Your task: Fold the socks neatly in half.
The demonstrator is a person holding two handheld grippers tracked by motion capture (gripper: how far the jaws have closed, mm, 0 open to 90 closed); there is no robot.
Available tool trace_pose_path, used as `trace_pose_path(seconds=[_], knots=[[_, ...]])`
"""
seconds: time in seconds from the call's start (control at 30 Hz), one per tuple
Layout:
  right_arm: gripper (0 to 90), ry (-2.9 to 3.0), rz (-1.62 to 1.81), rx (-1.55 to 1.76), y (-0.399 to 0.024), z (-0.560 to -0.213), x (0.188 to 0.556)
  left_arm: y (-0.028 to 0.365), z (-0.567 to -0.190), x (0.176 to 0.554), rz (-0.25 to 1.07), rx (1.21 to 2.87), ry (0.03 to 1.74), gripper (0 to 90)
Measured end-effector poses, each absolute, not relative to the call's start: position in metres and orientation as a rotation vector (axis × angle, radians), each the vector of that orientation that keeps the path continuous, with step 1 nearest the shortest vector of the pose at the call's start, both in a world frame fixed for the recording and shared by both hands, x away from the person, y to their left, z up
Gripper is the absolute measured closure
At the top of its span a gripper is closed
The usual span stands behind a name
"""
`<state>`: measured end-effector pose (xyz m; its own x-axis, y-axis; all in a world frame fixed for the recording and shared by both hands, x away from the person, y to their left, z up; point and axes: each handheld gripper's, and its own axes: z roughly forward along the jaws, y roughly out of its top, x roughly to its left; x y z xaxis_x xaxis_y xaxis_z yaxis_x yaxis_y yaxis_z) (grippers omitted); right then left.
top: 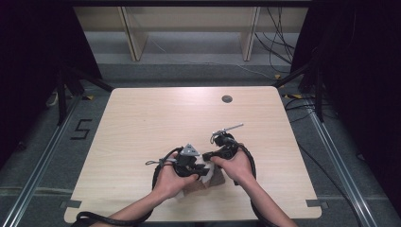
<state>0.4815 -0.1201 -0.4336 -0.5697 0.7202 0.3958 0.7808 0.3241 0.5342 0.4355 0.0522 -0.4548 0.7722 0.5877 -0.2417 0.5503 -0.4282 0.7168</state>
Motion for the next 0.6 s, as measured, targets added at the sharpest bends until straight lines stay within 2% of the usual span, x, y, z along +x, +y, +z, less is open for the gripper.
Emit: trace_pose_path(seconds=[0.1, 0.23, 0.33, 0.43, 0.6], knots=[[87.5, -2.495, -1.093, -1.394, -0.122, -0.435, 0.482, 0.054, -0.453, 0.436, 0.036, 2.111, 0.854, 71.3], [88.1, -2.479, -1.071, -1.441, -0.123, -0.433, 0.482, 0.058, -0.445, 0.431, 0.017, 2.094, 0.825, 58.4], [88.2, -2.497, -1.101, -1.418, -0.124, -0.432, 0.482, 0.07, -0.435, 0.424, 0.071, 2.071, 0.811, 53.0], [88.2, -2.486, -1.058, -1.455, -0.126, -0.429, 0.479, 0.09, -0.423, 0.422, 0.131, 2.022, 0.836, 52.7], [88.2, -2.516, -1.118, -1.404, -0.128, -0.425, 0.477, 0.126, -0.417, 0.433, 0.237, 1.97, 0.928, 59.9]])
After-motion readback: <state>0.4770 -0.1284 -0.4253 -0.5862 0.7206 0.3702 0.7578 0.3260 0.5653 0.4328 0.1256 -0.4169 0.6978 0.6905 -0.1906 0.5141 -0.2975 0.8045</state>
